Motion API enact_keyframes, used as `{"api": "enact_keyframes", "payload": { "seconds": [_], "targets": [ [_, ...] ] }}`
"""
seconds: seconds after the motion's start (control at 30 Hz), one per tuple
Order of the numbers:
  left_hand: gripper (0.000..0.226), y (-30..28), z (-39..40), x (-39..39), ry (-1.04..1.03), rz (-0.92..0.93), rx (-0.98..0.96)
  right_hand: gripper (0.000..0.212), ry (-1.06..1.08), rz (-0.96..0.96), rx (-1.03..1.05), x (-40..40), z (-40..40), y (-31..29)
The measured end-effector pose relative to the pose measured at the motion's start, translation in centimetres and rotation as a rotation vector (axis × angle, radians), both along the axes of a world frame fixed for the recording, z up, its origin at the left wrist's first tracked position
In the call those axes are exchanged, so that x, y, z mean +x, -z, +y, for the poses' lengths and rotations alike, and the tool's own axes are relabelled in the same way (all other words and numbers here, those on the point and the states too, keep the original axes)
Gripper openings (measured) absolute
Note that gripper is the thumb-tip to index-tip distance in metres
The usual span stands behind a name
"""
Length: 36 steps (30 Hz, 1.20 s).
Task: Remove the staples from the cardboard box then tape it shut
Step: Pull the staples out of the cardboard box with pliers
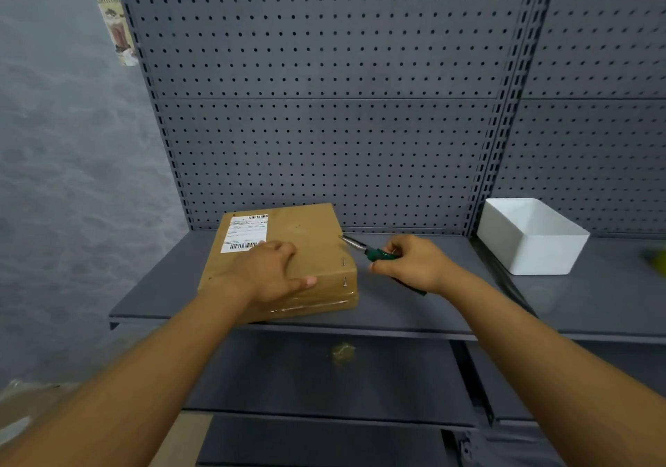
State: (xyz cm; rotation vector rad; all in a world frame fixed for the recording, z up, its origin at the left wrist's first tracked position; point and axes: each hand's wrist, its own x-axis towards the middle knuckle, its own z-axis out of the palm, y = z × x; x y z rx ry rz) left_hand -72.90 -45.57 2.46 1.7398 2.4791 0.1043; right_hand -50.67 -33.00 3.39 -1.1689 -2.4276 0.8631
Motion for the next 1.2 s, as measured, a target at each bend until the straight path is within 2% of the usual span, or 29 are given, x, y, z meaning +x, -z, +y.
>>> {"api": "enact_keyframes", "payload": {
  "seconds": [0.13,0.4,0.53,0.9,1.2],
  "targets": [
    [0.082,-0.1,0.1,0.1,0.000,0.035,-0.018,0.028,-0.052,-0.070,0.014,1.7,-0.4,-0.8],
    [0.080,0.2,0.4,2.5,-0.031,0.194,-0.009,0.036,-0.067,-0.275,0.042,4.0,-1.2,-1.4],
    [0.080,0.5,0.4,2.8,-0.039,0.189,-0.005,0.035,-0.054,-0.369,0.043,4.7,-1.8,-1.3],
    [0.077,0.7,-0.1,3.6,-0.050,0.170,0.039,0.039,-0.053,-0.416,0.007,3.3,-3.8,-1.4],
    [0.077,0.8,-0.1,3.6,-0.050,0.153,0.038,0.031,-0.048,-0.411,-0.092,2.9,-4.1,-2.1]
  ]
}}
